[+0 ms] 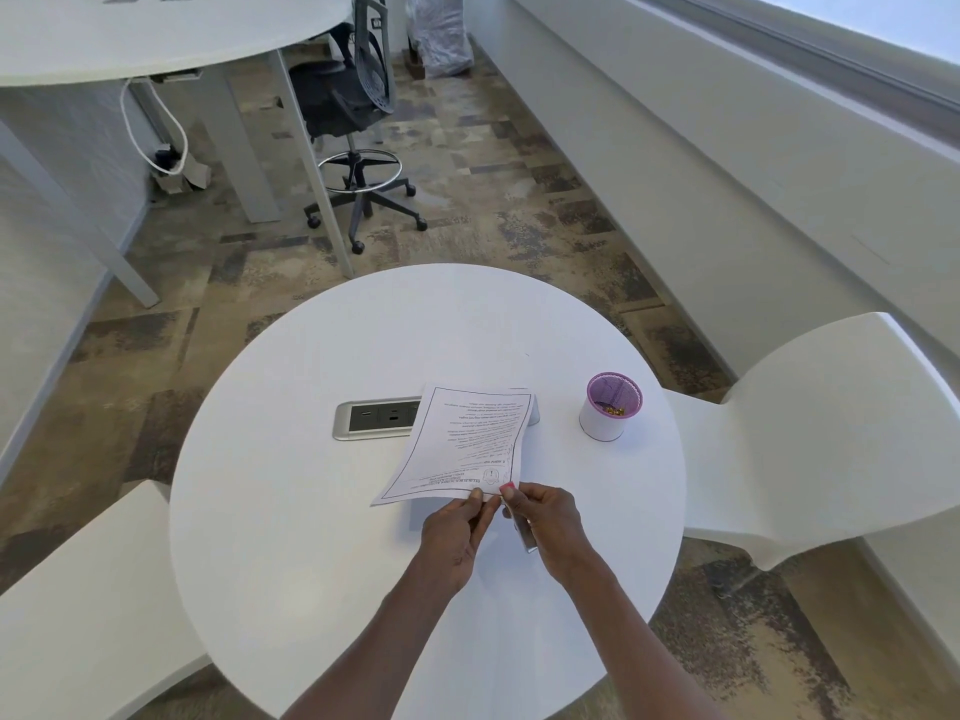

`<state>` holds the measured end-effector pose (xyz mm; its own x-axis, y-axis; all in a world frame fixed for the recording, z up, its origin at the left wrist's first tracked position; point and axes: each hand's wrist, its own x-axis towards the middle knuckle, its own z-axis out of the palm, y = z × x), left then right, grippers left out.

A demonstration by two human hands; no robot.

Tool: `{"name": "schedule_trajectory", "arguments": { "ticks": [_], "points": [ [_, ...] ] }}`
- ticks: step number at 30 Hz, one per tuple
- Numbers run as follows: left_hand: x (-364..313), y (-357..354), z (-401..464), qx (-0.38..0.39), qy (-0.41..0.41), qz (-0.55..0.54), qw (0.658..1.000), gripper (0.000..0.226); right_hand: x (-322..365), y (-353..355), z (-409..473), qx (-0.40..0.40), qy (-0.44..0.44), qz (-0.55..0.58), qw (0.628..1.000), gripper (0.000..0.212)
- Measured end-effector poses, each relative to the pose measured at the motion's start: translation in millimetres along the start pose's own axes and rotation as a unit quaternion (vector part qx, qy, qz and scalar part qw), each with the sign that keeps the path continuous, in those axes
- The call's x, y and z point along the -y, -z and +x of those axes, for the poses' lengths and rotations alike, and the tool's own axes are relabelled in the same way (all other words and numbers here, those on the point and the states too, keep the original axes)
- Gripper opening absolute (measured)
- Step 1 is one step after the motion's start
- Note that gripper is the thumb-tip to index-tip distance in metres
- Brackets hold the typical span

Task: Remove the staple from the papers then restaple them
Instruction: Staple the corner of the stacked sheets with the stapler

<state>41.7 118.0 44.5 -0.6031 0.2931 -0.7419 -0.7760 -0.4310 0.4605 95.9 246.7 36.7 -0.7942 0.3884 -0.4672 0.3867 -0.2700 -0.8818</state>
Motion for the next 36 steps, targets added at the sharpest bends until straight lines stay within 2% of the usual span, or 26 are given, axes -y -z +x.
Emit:
{"name": "schedule_trajectory", "arguments": {
  "ticks": [7, 11, 15, 19, 21, 24, 28, 32, 36],
  "points": [
    [3.2, 4.4, 0.1, -0.008, 0.014, 0.026, 1.0, 0.013, -4.9, -0.4, 1.1, -0.022, -0.016, 0.003, 1.0, 0.021],
    [2.3, 4.5, 0.9, -0.024, 0.011, 0.034, 0.999, 0.015, -6.4, 1.7, 1.1, -0.004, -0.015, -0.005, 1.0, 0.03],
    [0.4, 4.9, 1.2, -0.036, 0.005, 0.06, 0.998, 0.013, -5.0, 4.8, -0.5, 0.03, -0.014, 0.01, 0.999, 0.024],
    [0.3, 6.5, 0.9, -0.052, -0.005, 0.089, 0.995, 0.013, -4.4, 8.7, -1.9, 0.032, -0.013, 0.036, 0.999, 0.008],
    [-0.6, 7.6, 1.1, -0.061, -0.01, 0.093, 0.994, 0.014, -7.2, 12.3, -1.9, 0.016, -0.012, 0.02, 1.0, 0.017],
    [-2.9, 9.5, 1.4, -0.079, -0.013, 0.095, 0.992, 0.016, -13.9, 19.7, -0.2, -0.03, -0.018, -0.025, 0.999, 0.022],
    [-3.8, 13.4, 2.7, -0.11, -0.009, 0.1, 0.989, 0.018, -23.3, 30.3, 5.2, -0.146, -0.028, -0.098, 0.984, 0.024],
    [-2.8, 18.9, 2.1, -0.117, 0.0, 0.094, 0.989, 0.015, -31.0, 44.3, 10.5, -0.239, -0.03, -0.226, 0.944, 0.016],
    [-2.3, 22.9, 1.0, -0.111, 0.0, 0.099, 0.989, 0.015, -39.7, 57.2, 13.8, -0.283, -0.003, -0.322, 0.904, 0.014]
  ]
}}
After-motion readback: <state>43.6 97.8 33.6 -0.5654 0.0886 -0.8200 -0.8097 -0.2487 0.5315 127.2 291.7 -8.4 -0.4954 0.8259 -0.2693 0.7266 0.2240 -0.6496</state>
